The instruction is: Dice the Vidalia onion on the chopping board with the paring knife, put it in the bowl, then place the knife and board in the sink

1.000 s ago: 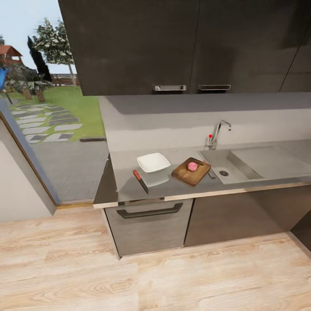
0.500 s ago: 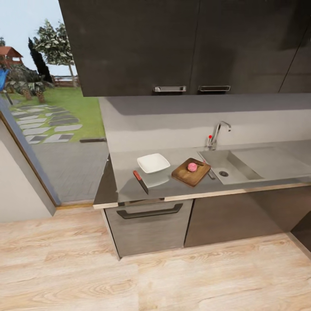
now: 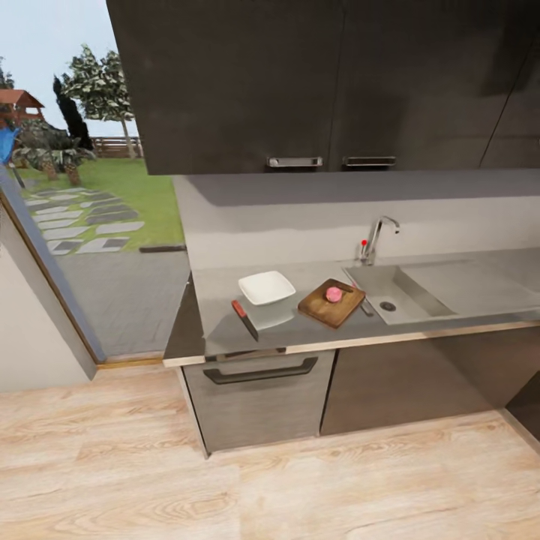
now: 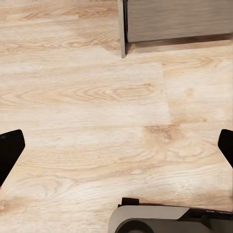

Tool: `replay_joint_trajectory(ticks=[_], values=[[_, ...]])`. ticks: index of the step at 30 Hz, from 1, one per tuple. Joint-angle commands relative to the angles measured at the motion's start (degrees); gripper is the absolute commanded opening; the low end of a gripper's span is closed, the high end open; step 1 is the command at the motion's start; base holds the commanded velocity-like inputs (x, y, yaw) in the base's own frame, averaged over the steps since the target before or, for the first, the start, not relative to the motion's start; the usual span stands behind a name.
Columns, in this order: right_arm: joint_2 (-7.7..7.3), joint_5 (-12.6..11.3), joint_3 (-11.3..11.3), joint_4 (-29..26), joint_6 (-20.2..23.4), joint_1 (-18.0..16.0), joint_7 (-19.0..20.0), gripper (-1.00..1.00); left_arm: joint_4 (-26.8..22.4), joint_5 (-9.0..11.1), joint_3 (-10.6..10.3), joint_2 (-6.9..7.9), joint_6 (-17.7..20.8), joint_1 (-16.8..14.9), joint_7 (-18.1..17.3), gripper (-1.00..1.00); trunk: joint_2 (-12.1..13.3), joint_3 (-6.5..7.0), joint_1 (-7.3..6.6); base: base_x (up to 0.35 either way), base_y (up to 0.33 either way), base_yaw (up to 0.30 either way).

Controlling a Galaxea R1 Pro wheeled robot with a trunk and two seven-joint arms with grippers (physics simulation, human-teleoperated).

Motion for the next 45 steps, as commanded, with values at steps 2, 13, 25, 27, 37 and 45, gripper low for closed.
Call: replay_joint_trajectory(ticks=[2,13,25,27,37,45], values=[[0.02,0.1,0.0,0.0,-0.2,0.0,-0.1,1.0,-0.1,0.5,-0.5,0.05,-0.1,0.0,0.3,1.0,-0.1,0.08,0.04,0.0,0.104,0.0],[0.01,0.0,0.0,0.0,-0.2,0.0,-0.1,1.0,-0.1,0.5,-0.5,0.05,-0.1,0.0,0.3,1.0,-0.1,1.07,0.04,0.0,0.261,0.0],[0.01,0.1,0.0,0.0,-0.2,0.0,-0.1,1.0,-0.1,0.5,-0.5,0.05,-0.1,0.0,0.3,1.0,-0.1,2.15,0.04,0.0,0.143,0.0],[0.02,0.1,0.0,0.0,-0.2,0.0,-0.1,1.0,-0.1,0.5,-0.5,0.05,-0.1,0.0,0.3,1.0,-0.1,2.33,0.04,0.0,0.012,0.0],[0.02,0.1,0.0,0.0,-0.2,0.0,-0.1,1.0,0.0,0.5,-0.5,0.05,-0.1,0.0,0.3,1.0,-0.1,3.24,0.04,0.0,0.002,0.0],[0.02,0.1,0.3,0.0,-0.2,0.0,-0.1,1.0,0.0,0.5,-0.5,0.05,-0.1,0.0,0.3,1.0,-0.1,3.56,0.04,0.0,0.0,0.0]])
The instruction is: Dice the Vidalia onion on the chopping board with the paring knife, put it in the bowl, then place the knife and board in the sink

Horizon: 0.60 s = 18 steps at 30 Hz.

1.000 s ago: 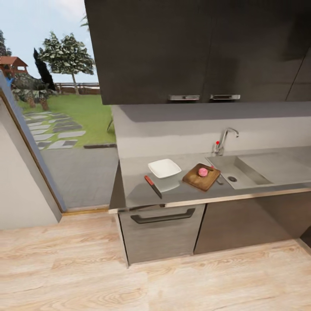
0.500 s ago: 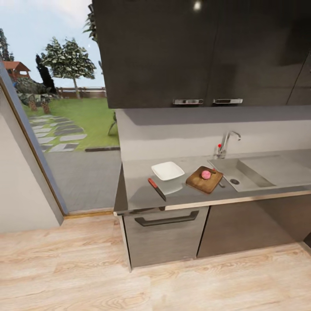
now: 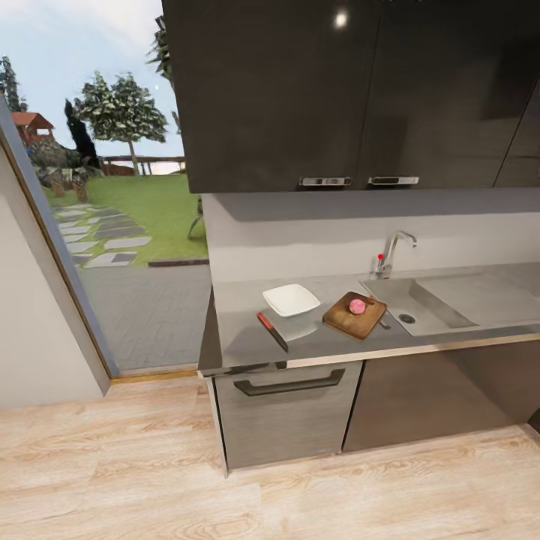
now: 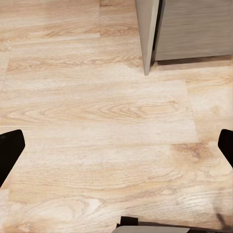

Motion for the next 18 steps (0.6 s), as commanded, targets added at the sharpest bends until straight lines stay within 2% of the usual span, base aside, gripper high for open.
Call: replay_joint_trajectory(ticks=[1,18], values=[[0.0,0.1,0.1,0.0,-0.2,0.0,-0.2,1.0,-0.1,0.5,-0.5,0.05,-0.1,0.0,0.3,1.0,-0.1,-0.1,0.03,0.0,0.0,0.0],[-0.11,0.1,0.1,0.0,-0.1,0.0,0.0,1.0,-0.1,0.5,-0.5,0.05,-0.1,0.0,0.3,1.0,-0.1,-0.08,0.03,0.0,0.0,0.0]])
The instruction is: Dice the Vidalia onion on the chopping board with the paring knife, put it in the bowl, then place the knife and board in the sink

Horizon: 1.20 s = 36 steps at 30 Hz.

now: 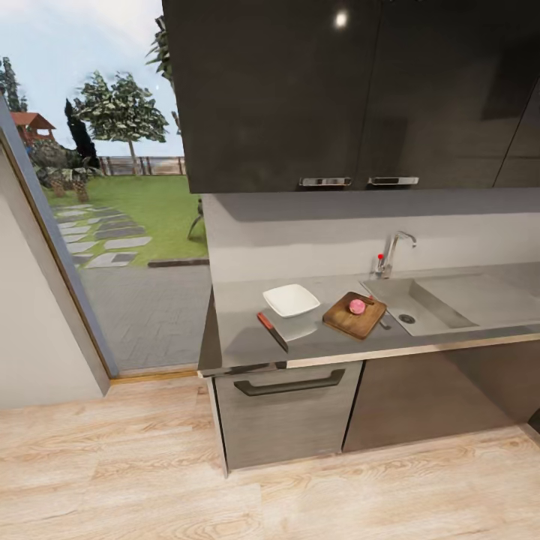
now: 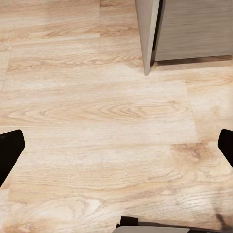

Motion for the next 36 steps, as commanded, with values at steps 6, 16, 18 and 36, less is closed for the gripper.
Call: replay_joint_trajectory(ticks=[6,16,18,36], values=[[0.02,0.0,0.0,0.0,-0.1,0.0,-0.2,1.0,-0.1,0.5,-0.5,0.05,-0.1,0.0,0.3,1.0,-0.1,-0.11,0.03,0.0,0.0,0.0],[0.02,0.0,0.1,0.0,-0.2,0.0,-0.2,1.0,-0.1,0.5,-0.5,0.05,-0.1,0.0,0.3,1.0,-0.1,-0.11,0.03,0.0,0.002,0.0],[0.02,0.0,0.1,0.0,-0.2,0.0,-0.2,1.0,-0.1,0.5,-0.5,0.05,-0.1,0.0,0.3,1.0,-0.1,-0.11,0.03,0.0,0.057,0.0],[0.04,0.0,0.0,0.0,-0.1,0.0,-0.3,1.0,-0.1,0.5,-0.5,0.05,-0.1,0.0,0.3,1.0,-0.1,-0.11,0.03,0.0,0.091,0.0]])
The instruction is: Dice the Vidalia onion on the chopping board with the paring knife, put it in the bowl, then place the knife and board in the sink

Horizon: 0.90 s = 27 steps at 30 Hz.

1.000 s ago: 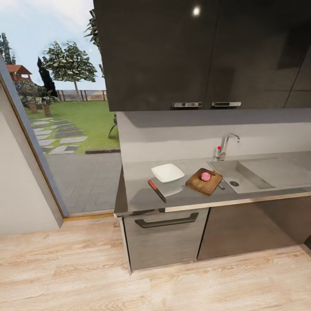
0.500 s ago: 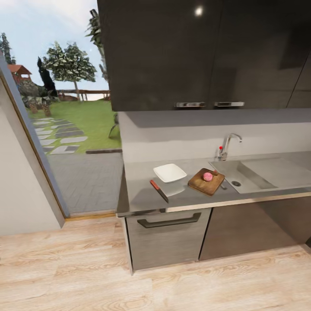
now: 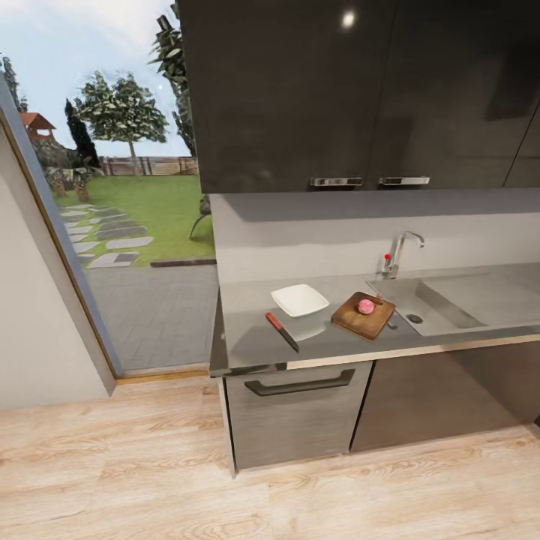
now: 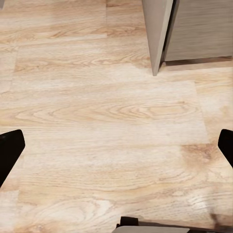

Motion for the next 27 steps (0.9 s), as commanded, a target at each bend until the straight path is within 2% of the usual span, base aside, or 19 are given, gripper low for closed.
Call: replay_joint_trajectory(ticks=[1,14,19,22,27], values=[[0.02,0.0,0.0,0.0,-0.2,0.0,-0.2,1.0,-0.1,0.5,-0.5,0.05,-0.1,0.0,0.3,1.0,-0.1,-0.11,0.03,0.0,0.0,0.0],[0.06,0.1,-0.1,-1.2,-0.2,0.0,-0.3,1.0,-0.1,0.5,-0.5,0.05,-0.1,0.0,0.3,1.0,-0.1,-0.11,0.03,0.0,0.0,0.0],[0.07,0.1,-0.2,-8.0,0.5,0.0,-2.0,1.0,-0.1,0.5,-0.5,0.05,-0.1,0.0,0.3,1.0,-0.1,-0.11,0.03,0.0,0.0,0.0],[0.07,0.1,-0.2,-13.7,2.5,0.0,-4.1,1.0,-0.1,0.5,-0.5,0.05,-0.1,0.0,0.3,1.0,-0.1,-0.11,0.03,0.0,0.0,0.0],[0.07,0.1,-0.2,-25.9,12.1,0.0,-7.2,1.0,0.1,0.5,-0.5,0.05,-0.1,0.0,0.3,1.0,-0.1,-0.11,0.03,0.0,0.0,0.0]])
